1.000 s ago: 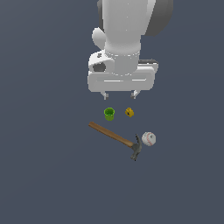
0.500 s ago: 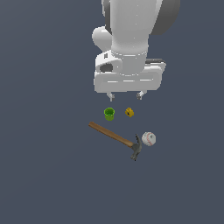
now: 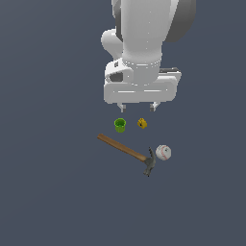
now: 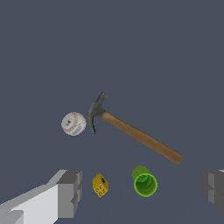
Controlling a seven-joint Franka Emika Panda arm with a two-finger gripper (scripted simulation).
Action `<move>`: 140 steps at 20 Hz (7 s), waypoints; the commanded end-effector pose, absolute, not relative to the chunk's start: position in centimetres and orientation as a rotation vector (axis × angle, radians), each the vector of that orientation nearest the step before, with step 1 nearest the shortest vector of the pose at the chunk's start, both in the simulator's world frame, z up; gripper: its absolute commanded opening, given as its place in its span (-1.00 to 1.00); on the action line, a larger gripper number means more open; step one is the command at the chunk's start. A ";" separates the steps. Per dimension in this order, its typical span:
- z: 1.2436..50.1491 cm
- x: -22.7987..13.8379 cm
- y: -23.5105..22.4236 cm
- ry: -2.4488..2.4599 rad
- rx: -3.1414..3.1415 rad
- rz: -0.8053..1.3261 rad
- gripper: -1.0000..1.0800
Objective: Pick up a designated object from a clutter of objects.
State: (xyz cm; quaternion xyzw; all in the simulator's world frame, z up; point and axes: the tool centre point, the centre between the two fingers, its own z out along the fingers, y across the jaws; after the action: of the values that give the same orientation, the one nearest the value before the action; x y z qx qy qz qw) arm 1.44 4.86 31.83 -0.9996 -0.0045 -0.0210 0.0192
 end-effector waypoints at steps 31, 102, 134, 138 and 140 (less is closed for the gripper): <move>12.3 -9.4 -0.7 1.173 -2.906 -0.008 0.92; 10.9 -9.2 -0.6 1.410 -2.809 0.000 -1.00; 34.7 5.2 3.2 1.409 -2.808 0.000 -1.00; 36.8 6.6 3.5 1.409 -2.808 0.000 -1.00; 37.6 7.2 3.6 1.409 -2.808 0.000 -1.00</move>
State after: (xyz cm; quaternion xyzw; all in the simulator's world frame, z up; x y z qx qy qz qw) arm 6.70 3.55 36.87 -0.8938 0.4485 0.0003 -0.0003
